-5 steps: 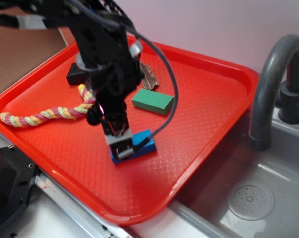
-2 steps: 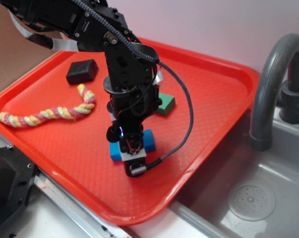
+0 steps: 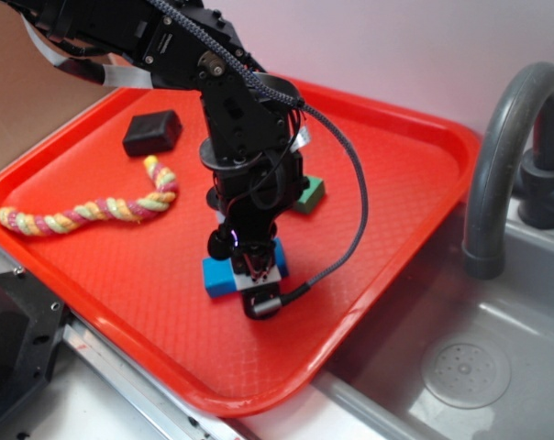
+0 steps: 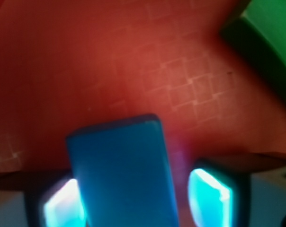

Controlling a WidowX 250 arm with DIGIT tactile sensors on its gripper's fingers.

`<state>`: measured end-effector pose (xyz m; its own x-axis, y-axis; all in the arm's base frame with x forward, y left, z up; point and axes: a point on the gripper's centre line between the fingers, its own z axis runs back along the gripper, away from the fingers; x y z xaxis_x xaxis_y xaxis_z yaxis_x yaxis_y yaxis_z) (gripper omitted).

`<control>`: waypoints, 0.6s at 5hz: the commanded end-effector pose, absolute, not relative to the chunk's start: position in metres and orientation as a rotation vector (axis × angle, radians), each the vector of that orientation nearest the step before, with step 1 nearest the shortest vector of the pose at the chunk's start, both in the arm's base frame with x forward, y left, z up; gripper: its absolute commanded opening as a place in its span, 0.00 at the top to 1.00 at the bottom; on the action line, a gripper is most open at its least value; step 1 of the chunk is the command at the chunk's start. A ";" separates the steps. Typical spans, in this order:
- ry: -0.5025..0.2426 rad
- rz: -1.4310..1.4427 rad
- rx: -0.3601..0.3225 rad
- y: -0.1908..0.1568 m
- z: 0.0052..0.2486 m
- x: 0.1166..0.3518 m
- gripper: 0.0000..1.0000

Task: Grab the blue block.

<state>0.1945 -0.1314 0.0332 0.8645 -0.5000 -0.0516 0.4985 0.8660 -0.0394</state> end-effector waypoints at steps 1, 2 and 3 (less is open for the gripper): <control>0.015 -0.488 -0.037 -0.130 0.049 0.202 1.00; -0.040 -0.341 -0.050 -0.103 0.098 0.222 1.00; -0.072 -0.164 -0.044 -0.074 0.148 0.231 1.00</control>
